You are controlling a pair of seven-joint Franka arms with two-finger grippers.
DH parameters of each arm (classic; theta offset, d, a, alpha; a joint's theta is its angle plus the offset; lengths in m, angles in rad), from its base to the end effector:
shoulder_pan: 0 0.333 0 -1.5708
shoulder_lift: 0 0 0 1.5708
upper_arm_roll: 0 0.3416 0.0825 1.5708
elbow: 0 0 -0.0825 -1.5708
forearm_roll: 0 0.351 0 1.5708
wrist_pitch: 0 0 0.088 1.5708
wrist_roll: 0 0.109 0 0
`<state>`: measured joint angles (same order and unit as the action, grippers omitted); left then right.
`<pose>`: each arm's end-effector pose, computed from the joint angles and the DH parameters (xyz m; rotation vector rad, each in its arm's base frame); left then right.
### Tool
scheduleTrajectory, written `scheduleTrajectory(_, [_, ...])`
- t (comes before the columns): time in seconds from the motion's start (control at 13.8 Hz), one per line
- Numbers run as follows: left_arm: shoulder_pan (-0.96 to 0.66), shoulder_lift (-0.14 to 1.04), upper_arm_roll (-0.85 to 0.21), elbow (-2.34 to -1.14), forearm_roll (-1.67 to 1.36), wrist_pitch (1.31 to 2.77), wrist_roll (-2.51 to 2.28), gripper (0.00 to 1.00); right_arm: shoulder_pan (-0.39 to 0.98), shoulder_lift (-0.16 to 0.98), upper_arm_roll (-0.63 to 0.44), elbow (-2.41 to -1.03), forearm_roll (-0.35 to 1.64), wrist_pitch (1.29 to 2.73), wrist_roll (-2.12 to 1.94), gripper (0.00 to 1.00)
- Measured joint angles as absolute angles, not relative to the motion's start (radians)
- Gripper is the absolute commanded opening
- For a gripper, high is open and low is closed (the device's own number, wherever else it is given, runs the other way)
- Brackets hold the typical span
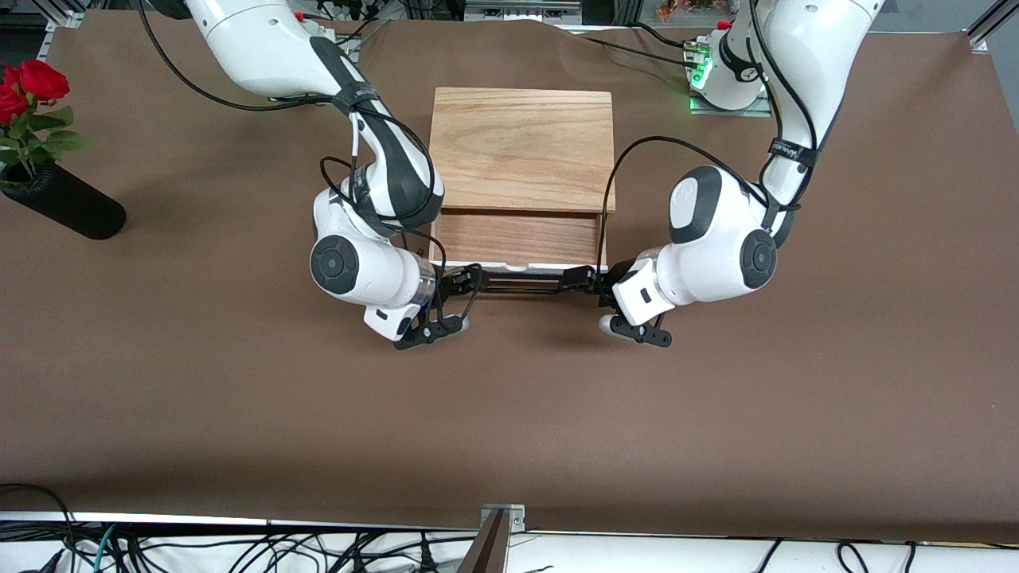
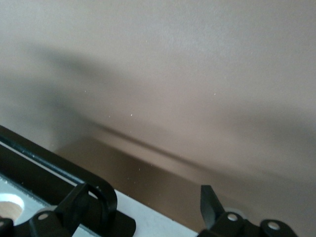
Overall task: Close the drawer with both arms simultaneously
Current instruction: 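Push the white drawer front into the cabinet with both grippers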
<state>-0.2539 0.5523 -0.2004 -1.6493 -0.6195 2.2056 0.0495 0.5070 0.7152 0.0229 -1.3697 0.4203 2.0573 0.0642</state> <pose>0.6058 -0.2957 0.3450 2.5448 -0.1236 -0.1558 0.6118 0.3799 0.3293 -2.7540 -0.3546 0.1946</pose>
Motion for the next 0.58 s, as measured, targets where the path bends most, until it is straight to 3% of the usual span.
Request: scheduleTrajectory(0.58, [-0.277, 0.564, -0.208, -1.686, -0.665, 2.217, 0.049, 1.00, 0.514, 0.715, 0.033, -1.358, 0.421, 2.014, 0.130, 1.00])
